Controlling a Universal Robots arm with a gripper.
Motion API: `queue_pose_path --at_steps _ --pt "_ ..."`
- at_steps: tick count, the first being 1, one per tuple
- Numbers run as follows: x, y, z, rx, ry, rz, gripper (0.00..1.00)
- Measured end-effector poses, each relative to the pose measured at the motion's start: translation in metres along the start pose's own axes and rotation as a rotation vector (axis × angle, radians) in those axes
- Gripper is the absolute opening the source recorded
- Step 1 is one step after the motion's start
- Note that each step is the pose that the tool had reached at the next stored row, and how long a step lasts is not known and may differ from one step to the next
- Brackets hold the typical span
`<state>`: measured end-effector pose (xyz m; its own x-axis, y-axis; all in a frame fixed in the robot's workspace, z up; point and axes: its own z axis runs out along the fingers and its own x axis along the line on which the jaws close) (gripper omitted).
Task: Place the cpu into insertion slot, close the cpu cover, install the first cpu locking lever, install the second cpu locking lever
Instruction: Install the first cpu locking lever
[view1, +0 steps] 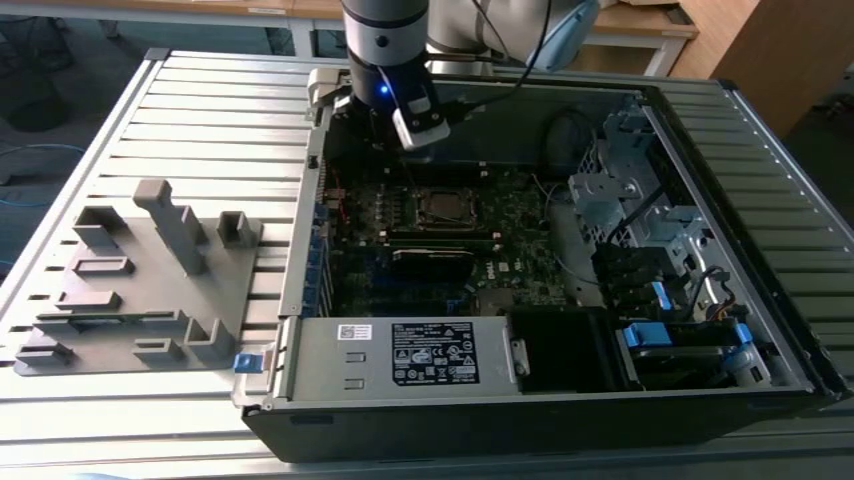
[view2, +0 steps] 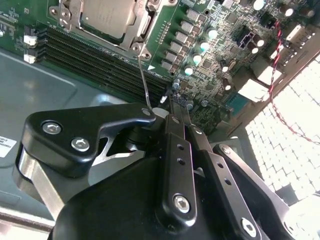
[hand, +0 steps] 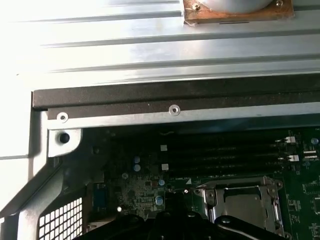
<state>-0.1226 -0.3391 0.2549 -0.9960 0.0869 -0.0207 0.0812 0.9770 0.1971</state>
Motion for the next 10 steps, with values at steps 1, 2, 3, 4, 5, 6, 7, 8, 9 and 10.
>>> queue_pose_path --at_steps 1,2,3,4,5,6,7,8,9,10 --pt "0.0000 -0.0001 0.0001 -0.0058 0.0006 0.000 0.11" --pt "0.0000 -0.0001 0.0002 -0.0153 0.0012 0.001 0.11" --pt "0.0000 -0.0001 0.0003 -0.0227 0.0017 0.001 0.11" --pt "0.0001 -0.0001 0.0003 -0.0275 0.0021 0.001 0.11" --pt "0.0002 0.0000 0.0003 -0.0284 0.0021 0.001 0.11" --pt "0.0005 0.0000 0.0004 -0.0288 0.0021 0.001 0.11" --pt "0.0011 -0.0002 0.0005 -0.0294 0.0021 0.001 0.11" --pt "0.0017 -0.0003 0.0006 -0.0305 0.0023 0.001 0.11" --pt "0.0023 -0.0004 0.0007 -0.0335 0.0027 0.001 0.11" --pt "0.0027 -0.0004 0.0009 -0.0443 0.0036 0.001 0.11"
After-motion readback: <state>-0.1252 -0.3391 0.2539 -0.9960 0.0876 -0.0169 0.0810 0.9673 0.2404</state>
